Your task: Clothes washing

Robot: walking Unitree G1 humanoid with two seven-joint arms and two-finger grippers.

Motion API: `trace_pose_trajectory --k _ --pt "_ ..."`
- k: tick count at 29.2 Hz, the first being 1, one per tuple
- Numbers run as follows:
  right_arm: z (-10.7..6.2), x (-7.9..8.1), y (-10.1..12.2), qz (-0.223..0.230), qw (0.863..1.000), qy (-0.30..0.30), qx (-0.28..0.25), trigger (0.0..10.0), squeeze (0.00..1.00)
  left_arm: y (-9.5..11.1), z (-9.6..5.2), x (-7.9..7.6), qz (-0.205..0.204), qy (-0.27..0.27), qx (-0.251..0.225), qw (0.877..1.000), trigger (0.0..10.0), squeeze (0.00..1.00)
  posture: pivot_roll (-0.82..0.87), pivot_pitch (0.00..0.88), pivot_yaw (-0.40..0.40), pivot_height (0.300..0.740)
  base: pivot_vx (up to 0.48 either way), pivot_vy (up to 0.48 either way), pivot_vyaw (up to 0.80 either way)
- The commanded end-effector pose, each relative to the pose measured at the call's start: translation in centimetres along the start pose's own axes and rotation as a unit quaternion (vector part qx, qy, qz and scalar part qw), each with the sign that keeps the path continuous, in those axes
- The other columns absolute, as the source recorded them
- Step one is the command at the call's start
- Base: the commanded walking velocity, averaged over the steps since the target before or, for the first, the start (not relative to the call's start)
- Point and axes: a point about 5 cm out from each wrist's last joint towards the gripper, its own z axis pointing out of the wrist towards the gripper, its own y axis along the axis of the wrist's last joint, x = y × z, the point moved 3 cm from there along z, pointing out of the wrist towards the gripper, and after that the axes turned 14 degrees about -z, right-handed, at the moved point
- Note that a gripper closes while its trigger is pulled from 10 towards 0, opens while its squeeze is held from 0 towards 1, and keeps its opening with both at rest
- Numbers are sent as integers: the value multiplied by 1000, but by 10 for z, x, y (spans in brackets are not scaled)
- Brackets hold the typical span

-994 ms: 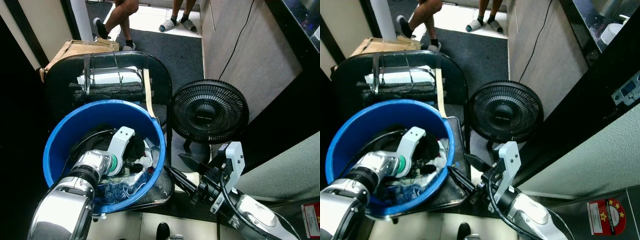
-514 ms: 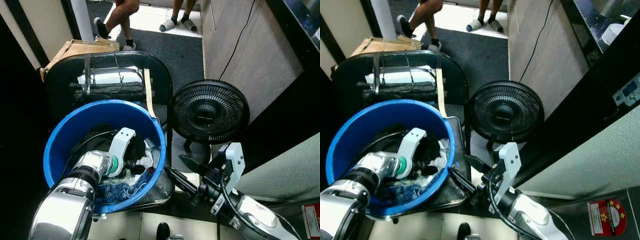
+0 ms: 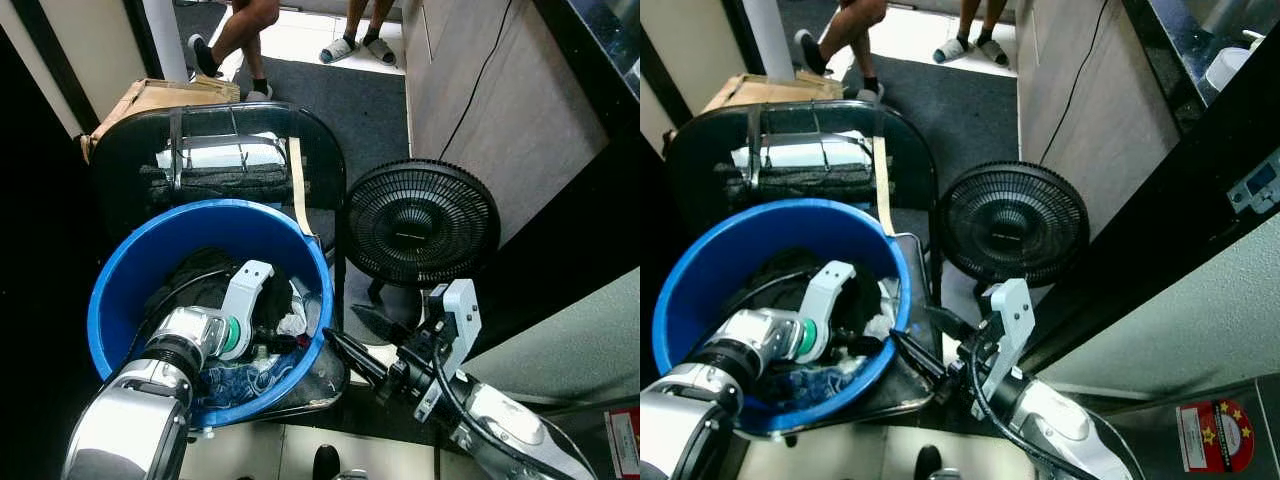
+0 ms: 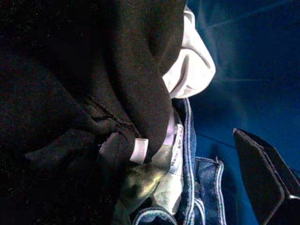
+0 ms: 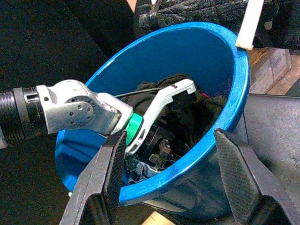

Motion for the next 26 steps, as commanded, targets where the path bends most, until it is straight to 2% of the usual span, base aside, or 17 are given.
trace_pose_trajectory --k 1,4,6,7,8,9,10,11,12,14,15,18,19,21,22,24,26 --pt "-2 0 -6 9 1000 1 5 10000 0 -33 10 1 -34 -9 51 998 0 0 69 384 -9 740 0 0 0" --pt "-2 -1 -6 8 1000 1 4 10000 0 -34 10 0 -35 -10 52 998 0 0 67 381 -10 740 0 0 0" --pt "-2 -2 -5 6 1000 3 2 10000 0 -21 11 -7 -15 -35 7 999 0 0 64 375 -11 740 0 0 0" --pt "-2 -2 -4 4 1000 4 1 10000 0 -7 10 -15 -4 -64 -35 997 0 0 59 371 -9 740 0 0 0" --pt "-2 -2 -4 4 1000 4 1 10000 0 -7 10 -15 -4 -64 -35 997 0 0 59 371 -9 740 0 0 0" --pt "-1 -2 -4 4 1000 4 1 10000 0 3 7 -21 4 -83 -63 995 0 0 58 370 -8 740 0 0 0" --pt "-1 -2 -4 4 1000 4 1 10000 0 3 7 -21 4 -83 -63 995 0 0 58 370 -8 740 0 0 0" --pt "-1 -3 -4 3 1000 3 0 10000 0 16 3 -30 22 -120 -102 987 0 0 57 368 -7 740 0 0 0" --pt "-1 -3 -4 3 1000 3 0 10000 0 16 3 -30 22 -120 -102 987 0 0 57 368 -7 740 0 0 0" --pt "-1 -5 -4 1 1000 1 -2 10000 0 43 -16 -54 26 -199 -176 964 0 0 55 352 -7 740 0 0 0" --pt "-1 -5 -4 1 1000 1 -2 10000 0 43 -16 -54 26 -199 -176 964 0 0 55 352 -7 740 0 0 0" --pt "1 -7 -4 -1 1000 1 -5 10000 0 62 -45 -79 40 -276 -245 929 0 0 61 343 -13 740 0 0 0" --pt "1 -7 -4 -1 1000 1 -5 10000 0 62 -45 -79 40 -276 -245 929 0 0 61 343 -13 740 0 0 0" --pt "3 -8 -4 -2 1000 4 -6 10000 0 69 -61 -89 48 -299 -285 910 0 0 61 338 -17 740 0 0 0" --pt "3 -8 -4 -2 1000 4 -6 10000 0 69 -61 -89 48 -299 -285 910 0 0 61 338 -17 740 0 0 0" --pt "6 -8 -4 -3 1000 9 -9 10000 0 75 -69 -92 56 -300 -317 898 0 0 61 332 -21 740 0 0 0" --pt "7 -8 -4 -4 1000 12 -10 10000 0 75 -69 -91 63 -293 -324 897 0 0 56 325 -26 740 0 0 0"
